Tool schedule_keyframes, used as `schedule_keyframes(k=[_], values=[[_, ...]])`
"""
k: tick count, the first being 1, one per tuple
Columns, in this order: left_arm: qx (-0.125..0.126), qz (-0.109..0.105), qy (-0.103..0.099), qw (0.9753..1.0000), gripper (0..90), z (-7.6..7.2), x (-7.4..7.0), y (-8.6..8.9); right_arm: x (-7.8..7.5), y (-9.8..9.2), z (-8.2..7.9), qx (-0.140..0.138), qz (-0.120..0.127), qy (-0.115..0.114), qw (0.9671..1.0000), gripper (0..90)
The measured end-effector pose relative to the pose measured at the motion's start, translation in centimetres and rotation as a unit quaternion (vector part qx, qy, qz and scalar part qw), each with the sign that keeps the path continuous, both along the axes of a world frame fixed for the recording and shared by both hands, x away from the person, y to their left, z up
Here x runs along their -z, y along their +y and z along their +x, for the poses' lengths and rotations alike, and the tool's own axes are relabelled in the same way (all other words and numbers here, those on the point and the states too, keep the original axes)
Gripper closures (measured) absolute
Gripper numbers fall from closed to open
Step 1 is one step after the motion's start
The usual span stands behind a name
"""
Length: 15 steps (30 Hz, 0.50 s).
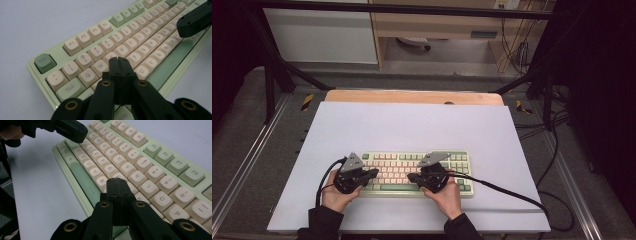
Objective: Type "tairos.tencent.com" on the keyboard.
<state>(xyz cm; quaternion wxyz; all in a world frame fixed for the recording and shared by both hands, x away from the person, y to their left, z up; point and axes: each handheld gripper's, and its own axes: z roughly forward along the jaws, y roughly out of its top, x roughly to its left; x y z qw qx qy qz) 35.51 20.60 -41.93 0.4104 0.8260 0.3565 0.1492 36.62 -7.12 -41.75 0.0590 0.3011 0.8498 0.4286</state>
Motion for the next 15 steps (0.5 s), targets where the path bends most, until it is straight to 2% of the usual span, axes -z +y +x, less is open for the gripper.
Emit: schedule_keyframes(k=[15], values=[[0.003,-0.002,0.000,1.0000,89.8,-0.1,-0.1,-0.2,0.0,-3.9,-0.2,0.026,0.005,0.001,0.9997,90.0]])
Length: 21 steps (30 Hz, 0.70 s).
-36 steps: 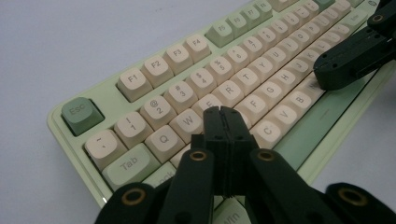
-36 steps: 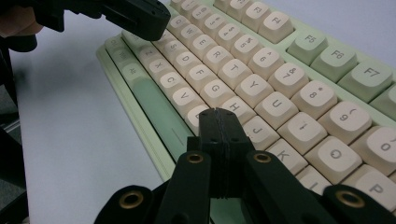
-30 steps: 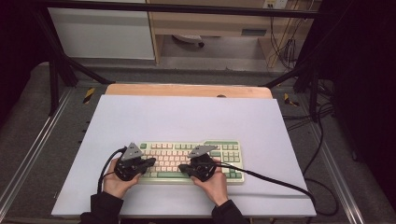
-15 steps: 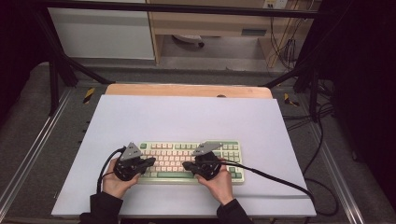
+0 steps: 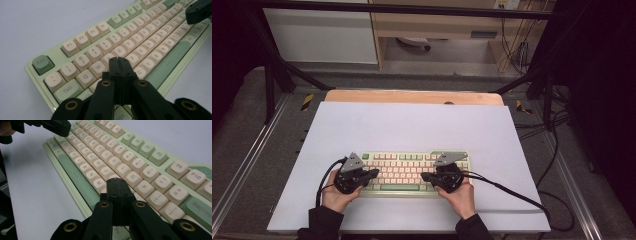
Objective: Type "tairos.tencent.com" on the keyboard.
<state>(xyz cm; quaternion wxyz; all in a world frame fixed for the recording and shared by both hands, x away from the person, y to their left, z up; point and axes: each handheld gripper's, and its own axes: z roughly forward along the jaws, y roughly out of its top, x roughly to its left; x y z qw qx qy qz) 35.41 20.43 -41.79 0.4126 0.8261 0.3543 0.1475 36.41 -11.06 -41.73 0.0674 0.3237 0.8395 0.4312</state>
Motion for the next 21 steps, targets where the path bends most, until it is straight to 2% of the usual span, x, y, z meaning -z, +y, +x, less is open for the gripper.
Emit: schedule_keyframes(k=[15,21], values=[[0.003,0.005,-0.004,1.0000,89.7,0.0,-0.2,-0.7,0.5,-3.6,-0.5,0.023,0.006,0.002,0.9997,90.0],[0.006,0.008,-0.005,0.9999,89.7,-0.1,-0.4,-1.3,0.4,-4.3,-0.7,0.031,0.012,0.000,0.9995,90.0]])
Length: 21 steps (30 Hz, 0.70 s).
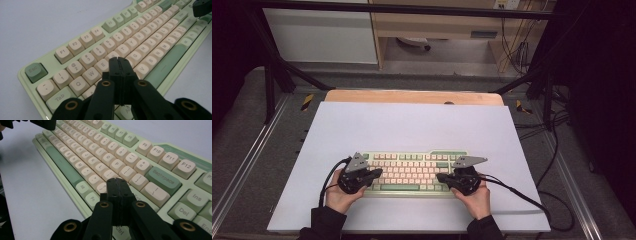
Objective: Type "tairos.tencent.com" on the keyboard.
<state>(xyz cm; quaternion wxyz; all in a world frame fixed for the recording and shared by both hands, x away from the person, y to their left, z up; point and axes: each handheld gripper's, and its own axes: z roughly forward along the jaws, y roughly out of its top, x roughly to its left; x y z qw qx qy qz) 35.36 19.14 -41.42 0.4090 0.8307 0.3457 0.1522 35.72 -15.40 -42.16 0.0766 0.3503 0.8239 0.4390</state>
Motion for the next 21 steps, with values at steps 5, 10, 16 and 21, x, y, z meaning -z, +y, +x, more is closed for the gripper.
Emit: schedule_keyframes(k=[5,10,16,21], values=[[0.000,0.002,0.000,1.0000,89.7,0.3,-0.3,-0.6,-0.1,-0.2,-0.1,-0.002,0.000,0.000,1.0000,90.0],[-0.001,0.003,0.000,1.0000,89.7,0.7,-0.3,-1.2,-0.1,-0.2,-0.1,-0.002,-0.002,-0.003,1.0000,90.0],[-0.002,0.007,0.001,1.0000,89.7,1.3,-0.2,-2.1,0.0,-0.3,-0.1,-0.003,-0.002,-0.003,1.0000,90.0],[0.000,0.008,0.003,1.0000,89.7,1.7,-0.1,-3.0,0.0,-0.3,-0.1,-0.002,-0.004,0.000,1.0000,90.0]])
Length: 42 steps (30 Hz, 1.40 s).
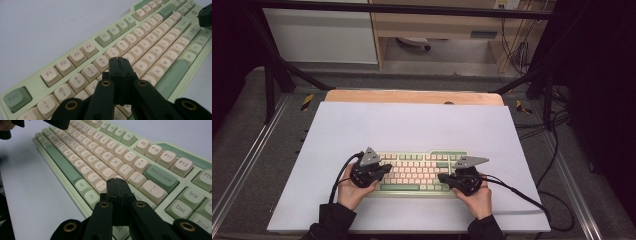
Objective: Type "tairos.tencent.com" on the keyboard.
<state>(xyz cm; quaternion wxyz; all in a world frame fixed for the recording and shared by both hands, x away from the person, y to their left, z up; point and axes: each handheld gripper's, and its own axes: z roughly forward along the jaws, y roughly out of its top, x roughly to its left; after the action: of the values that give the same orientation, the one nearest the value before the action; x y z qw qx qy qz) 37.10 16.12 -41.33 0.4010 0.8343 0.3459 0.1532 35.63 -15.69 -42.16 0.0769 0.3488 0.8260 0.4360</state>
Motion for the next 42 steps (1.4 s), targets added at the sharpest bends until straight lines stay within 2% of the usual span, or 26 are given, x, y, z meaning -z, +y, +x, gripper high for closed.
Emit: schedule_keyframes(k=[10,26,42], values=[[0.000,0.011,0.004,0.9999,89.7,0.8,0.8,-1.4,0.0,0.0,0.0,0.001,0.001,-0.001,1.0000,90.0],[0.003,0.013,0.006,0.9999,89.7,1.1,1.7,-1.9,0.0,0.0,0.0,-0.001,0.001,0.001,1.0000,90.0],[0.014,0.004,-0.002,0.9999,89.7,0.3,0.7,-1.2,-0.2,-0.1,0.0,-0.001,0.005,-0.005,1.0000,90.0]])
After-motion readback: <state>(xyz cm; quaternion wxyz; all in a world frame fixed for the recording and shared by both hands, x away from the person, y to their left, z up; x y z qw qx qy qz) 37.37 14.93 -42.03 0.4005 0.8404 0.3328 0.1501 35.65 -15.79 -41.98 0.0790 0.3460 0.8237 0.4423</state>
